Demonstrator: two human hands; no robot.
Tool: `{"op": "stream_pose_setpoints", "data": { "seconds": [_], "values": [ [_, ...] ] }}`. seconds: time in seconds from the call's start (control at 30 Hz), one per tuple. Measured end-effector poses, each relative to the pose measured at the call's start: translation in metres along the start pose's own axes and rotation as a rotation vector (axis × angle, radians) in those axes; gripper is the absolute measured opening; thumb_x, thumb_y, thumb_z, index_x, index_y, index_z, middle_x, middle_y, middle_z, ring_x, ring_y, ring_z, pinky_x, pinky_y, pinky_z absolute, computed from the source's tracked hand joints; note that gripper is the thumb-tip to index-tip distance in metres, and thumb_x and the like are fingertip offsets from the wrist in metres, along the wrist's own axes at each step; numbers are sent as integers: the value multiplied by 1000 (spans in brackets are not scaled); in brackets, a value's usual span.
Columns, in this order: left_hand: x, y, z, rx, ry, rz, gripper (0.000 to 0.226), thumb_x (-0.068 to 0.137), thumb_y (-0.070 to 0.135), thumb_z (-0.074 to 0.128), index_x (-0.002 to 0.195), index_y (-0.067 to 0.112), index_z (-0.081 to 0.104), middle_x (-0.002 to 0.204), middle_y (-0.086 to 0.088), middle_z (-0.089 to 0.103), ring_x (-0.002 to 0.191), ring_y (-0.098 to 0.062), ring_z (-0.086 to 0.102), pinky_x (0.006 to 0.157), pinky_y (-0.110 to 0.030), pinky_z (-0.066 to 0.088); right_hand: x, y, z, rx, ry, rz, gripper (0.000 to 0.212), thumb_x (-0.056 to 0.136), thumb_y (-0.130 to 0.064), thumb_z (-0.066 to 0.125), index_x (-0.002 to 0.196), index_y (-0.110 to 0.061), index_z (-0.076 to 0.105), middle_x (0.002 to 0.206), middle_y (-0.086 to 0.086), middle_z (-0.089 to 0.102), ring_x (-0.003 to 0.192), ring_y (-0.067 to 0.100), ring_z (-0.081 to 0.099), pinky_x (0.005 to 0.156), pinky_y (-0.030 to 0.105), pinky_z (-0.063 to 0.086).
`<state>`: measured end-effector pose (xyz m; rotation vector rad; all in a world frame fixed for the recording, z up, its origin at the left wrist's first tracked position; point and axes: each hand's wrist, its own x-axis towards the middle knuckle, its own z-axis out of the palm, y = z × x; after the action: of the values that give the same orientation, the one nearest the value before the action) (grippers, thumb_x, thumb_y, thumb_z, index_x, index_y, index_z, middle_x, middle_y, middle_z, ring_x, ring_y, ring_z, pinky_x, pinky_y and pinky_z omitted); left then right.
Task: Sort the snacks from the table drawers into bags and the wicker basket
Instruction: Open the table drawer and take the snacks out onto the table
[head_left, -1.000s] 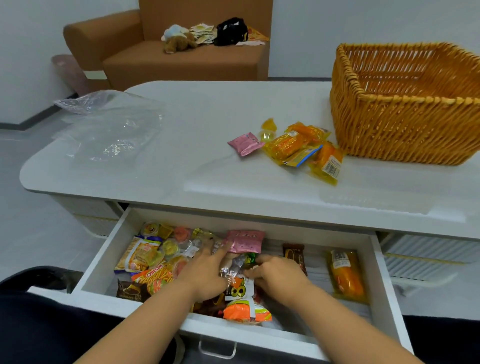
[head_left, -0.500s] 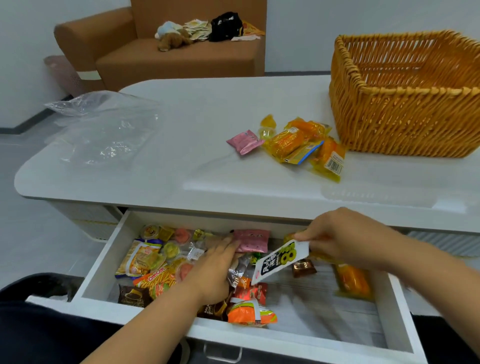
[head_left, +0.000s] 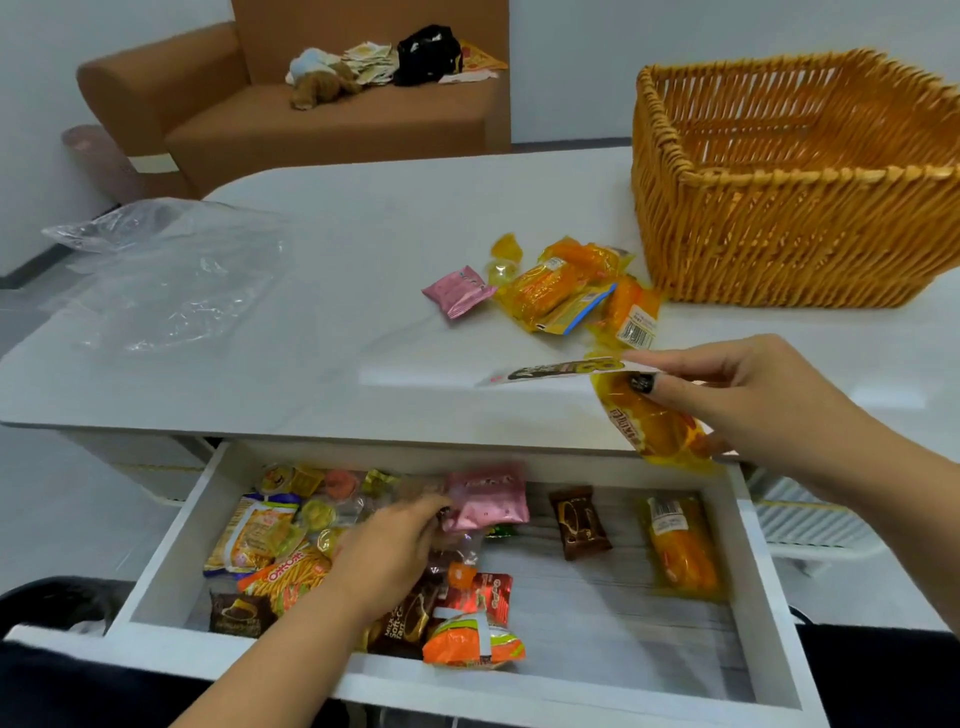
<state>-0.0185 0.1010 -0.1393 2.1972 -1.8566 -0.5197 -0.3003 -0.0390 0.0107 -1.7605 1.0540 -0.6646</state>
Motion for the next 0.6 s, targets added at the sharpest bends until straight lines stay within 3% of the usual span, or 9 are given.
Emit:
{"op": "stream_pose_setpoints", "data": {
  "seconds": [0.07,0.17,0.27,0.3,0.37,0.5,0.6],
  "values": [
    [2,0,0,21,38,-37,34,98,19,42,126,32,56,121,7,64,110,-20,60,85,-39,52,0,-2,3,-20,-4,-21,22,89,-24,65,102,-39,74,85,-11,75,82,24,71,67,33,51],
    [2,1,3,18,-2,8,46,86,19,53,130,32,50,133,9,49,126,-18,48,99,-37,47,-2,-4,8,-44,-16,-33,22,89,-22,65,102,-38,73,87,-18,73,82,7,70,76,33,58],
    [4,-2,5,142,-205,-126,89,77,28,62,152,37,13,160,4,10,149,-26,7,121,-49,18,-3,-1,11,-122,-28,-47,23,89,-21,65,100,-41,72,76,-32,67,78,5,68,63,20,56],
    [6,-4,6,188,-257,-165,93,80,31,61,153,38,4,162,4,-1,150,-27,-2,121,-53,12,-3,0,12,-143,-29,-51,24,89,-20,65,99,-41,72,71,-34,65,74,4,67,56,13,50],
    [9,-8,9,244,-312,-205,83,91,37,51,154,37,-2,164,1,-8,151,-29,2,118,-55,16,-3,2,13,-169,-35,-51,25,89,-19,65,100,-40,71,67,-33,63,66,0,63,49,7,41],
    [18,-19,2,441,-283,-125,64,101,40,38,155,33,6,162,-3,17,134,-30,45,100,-42,48,-3,4,16,-168,-65,-47,24,91,-15,62,104,-34,71,48,-35,53,48,-13,51,44,5,34],
    [17,-13,-13,621,-189,-4,54,98,27,44,149,37,29,137,1,56,109,-23,64,80,-36,53,-3,6,20,-164,-30,-35,24,92,-18,62,107,-33,72,61,-26,60,46,-11,50,43,5,33]
  ]
}}
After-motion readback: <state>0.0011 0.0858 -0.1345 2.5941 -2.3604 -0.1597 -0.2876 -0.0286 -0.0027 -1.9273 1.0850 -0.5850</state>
